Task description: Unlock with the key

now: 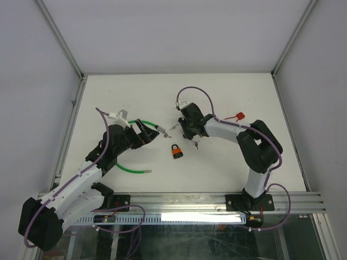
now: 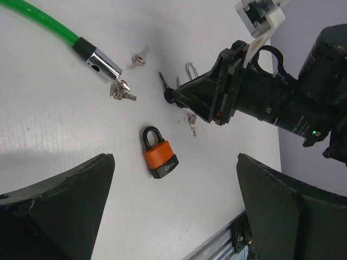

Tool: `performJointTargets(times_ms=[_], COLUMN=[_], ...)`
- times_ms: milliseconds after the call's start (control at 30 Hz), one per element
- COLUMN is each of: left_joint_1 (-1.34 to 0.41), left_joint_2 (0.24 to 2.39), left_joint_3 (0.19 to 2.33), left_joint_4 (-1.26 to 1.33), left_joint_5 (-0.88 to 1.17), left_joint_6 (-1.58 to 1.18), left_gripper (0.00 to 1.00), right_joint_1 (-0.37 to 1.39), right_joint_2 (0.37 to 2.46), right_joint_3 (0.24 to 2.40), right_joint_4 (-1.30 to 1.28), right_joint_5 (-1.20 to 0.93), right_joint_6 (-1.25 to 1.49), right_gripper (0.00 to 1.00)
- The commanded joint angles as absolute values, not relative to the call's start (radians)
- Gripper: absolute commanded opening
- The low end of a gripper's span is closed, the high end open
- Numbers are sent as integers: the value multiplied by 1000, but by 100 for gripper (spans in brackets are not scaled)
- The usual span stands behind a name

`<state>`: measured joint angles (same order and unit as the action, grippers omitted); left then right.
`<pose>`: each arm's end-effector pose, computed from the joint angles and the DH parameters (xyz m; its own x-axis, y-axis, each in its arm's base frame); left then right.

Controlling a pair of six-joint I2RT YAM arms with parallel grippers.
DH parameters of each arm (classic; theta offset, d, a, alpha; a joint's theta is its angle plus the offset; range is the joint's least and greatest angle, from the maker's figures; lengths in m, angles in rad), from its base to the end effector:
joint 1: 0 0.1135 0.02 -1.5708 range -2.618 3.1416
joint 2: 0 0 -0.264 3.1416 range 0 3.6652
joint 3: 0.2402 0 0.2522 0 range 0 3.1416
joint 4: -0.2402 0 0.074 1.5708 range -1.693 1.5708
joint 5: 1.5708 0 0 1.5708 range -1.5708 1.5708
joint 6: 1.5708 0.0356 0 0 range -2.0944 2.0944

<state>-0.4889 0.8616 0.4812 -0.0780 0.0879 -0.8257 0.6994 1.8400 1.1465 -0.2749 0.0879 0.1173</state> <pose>0.1715 -0.0948 0.2302 -0.6599 -0.4783 -0.5795 0.0772 0.7240 -0.6855 0.2920 0.2416 0.1673 -0.6968 -0.4338 -0.5712 -0.5253 0.8509 -0.0055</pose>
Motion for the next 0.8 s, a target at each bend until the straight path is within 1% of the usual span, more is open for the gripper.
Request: performJointTargets(times_ms=[0,133,233,267,300,400,500,633,767], left_joint_1=[-477,-477,-478,-478,-477,-477,-478,-477,-477], left_joint_2=[846,855,860,863,864,862,860,857,855], left_joint_3=[482,479,481,482,483,480,475,471,475], left_joint_4=[1,27,38,38,38,38,38,35,29], left_joint_5=[122,135,143,144,146,145,144,145,142], left_joint_6=[-841,-852,-855,-857,-855,-856,-855,-857,-855], left_gripper=[99,99,99,99,99,99,99,99,99], right_joint_1=[727,746,750,750,750,750,749,747,746], right_joint_2=[1705,1633,1598,1598,1601,1629,1662,1723,1782], right_joint_3=[1098,1048,1018,1018,1020,1035,1054,1102,1138], right_joint_4=[-230,-190,-165,-172,-181,-204,-202,-230,-252], right_joint_5=[107,122,119,125,132,147,127,115,90], right_joint_6=[180,193,198,199,197,172,116,51,7], right_gripper=[11,8,9,11,15,29,37,42,42])
